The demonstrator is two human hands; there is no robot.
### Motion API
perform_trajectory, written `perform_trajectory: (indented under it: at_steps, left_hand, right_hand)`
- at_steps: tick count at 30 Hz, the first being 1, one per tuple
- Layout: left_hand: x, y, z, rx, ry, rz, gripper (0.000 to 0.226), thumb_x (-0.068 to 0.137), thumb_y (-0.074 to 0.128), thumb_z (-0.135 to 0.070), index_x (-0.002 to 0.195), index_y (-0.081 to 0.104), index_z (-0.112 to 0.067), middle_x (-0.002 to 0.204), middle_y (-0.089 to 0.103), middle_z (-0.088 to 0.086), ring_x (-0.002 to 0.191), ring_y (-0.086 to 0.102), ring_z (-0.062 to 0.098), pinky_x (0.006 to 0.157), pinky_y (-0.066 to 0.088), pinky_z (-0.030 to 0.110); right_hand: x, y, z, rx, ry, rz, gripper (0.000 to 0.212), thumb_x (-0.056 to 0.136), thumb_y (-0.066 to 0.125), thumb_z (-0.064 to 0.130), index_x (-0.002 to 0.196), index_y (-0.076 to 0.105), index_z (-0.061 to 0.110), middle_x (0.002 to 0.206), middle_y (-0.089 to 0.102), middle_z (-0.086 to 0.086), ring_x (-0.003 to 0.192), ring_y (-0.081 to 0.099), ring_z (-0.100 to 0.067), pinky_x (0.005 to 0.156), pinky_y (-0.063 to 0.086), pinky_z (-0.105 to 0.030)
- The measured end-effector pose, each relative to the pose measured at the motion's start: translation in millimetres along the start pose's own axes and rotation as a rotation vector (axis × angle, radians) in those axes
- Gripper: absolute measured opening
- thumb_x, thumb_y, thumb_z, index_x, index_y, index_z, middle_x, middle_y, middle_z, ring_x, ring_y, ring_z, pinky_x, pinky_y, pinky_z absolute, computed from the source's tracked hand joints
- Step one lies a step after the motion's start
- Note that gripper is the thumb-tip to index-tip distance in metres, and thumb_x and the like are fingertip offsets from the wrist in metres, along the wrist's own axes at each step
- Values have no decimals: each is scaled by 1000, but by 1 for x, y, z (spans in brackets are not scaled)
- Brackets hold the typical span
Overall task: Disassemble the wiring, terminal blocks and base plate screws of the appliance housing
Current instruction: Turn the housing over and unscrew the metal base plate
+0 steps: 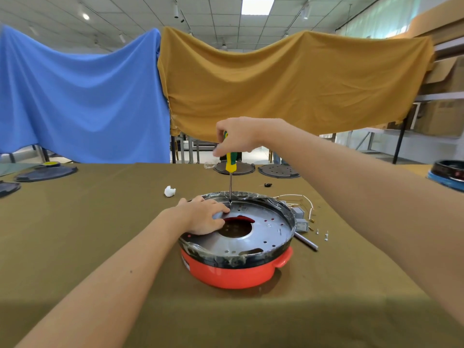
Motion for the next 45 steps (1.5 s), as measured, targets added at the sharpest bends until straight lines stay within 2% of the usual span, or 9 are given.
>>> perform_trajectory:
  at_steps: [4, 8, 12, 18, 23, 26, 32, 39, 45]
  left_hand:
    - [2, 2, 1, 6, 1, 2, 47, 100, 30, -52, 146, 25, -49, 159, 24, -14, 145, 19, 22, 109, 21, 56]
    - [3, 3, 2, 5, 3, -2, 47, 99, 30, -52, 146, 25, -50, 159, 25, -14, 145, 19, 23, 107, 22, 56]
    - [4, 3, 2, 7, 2, -2, 47, 99, 30, -52, 146, 25, -50, 159, 25, -14, 145, 19, 23, 107, 22, 57]
    - [4, 3, 2, 2, -5, 0, 47, 99, 31, -52, 146, 25, -50, 159, 25, -14, 145, 19, 23, 108, 21, 57]
    - [3, 2, 1, 8, -1, 0, 47, 99, 31, -52, 146, 25, -50, 159, 24, -14, 146, 19, 24, 108, 22, 58]
    - [3, 2, 1, 8, -3, 2, 47, 99, 31, -52, 146, 25, -50, 159, 24, -14, 145, 20, 24, 109, 23, 58]
    - [2, 1, 0, 15, -4, -1, 47, 100, 31, -51, 146, 26, -49, 159, 24, -14, 145, 20, 24, 110, 22, 59]
    - [1, 1, 0, 2, -2, 1, 47, 100, 31, -51, 146, 26, -49, 159, 25, -14, 146, 19, 24, 111, 21, 58]
    - [1, 1, 0, 9, -9, 4, 47, 100, 31, -51, 147, 25, -49, 159, 24, -15, 145, 20, 23, 110, 21, 58]
  right_hand:
    - [0, -12, -10, -379, 135, -176, 47, 102, 40, 57, 94, 48, 11, 77, 50, -1, 65, 48, -17, 52, 34, -31]
    - [-1, -5, -9, 12, -11, -22, 6, 98, 57, 17, 100, 53, 13, 86, 53, 1, 71, 48, -16, 52, 38, -23]
    - [-7, -6, -11, 251, -29, -5, 29, 79, 55, -10, 100, 60, 8, 89, 53, -4, 63, 45, -15, 45, 37, -18]
    - [-7, -10, -25, -242, 171, -117, 53, 97, 44, 64, 88, 48, 11, 79, 56, -4, 66, 55, -19, 55, 42, -32]
    - [-7, -4, -15, 87, -22, 11, 5, 96, 56, 12, 99, 53, 14, 93, 54, -4, 74, 47, -20, 60, 39, -28]
    - [-10, -4, -12, 191, -73, 24, 26, 80, 57, -8, 97, 59, 12, 91, 52, -5, 70, 44, -20, 56, 36, -29]
    - [-10, -9, -33, -272, 173, -112, 52, 97, 44, 63, 105, 51, 13, 83, 53, -1, 75, 55, -21, 57, 41, -32]
    - [-14, -7, -20, 190, -68, 18, 24, 83, 58, -5, 101, 62, 10, 91, 53, -4, 74, 46, -21, 56, 37, -26]
    - [-15, -8, -33, -220, 144, -86, 57, 92, 53, 66, 111, 45, 13, 84, 52, -1, 76, 54, -20, 65, 46, -36]
Point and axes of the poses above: each hand's wrist, its own x-axis towards the middle knuckle, its own y-axis out of the palm, z = x × y, the point moved 8 cm from there along x, towards the middle knuckle
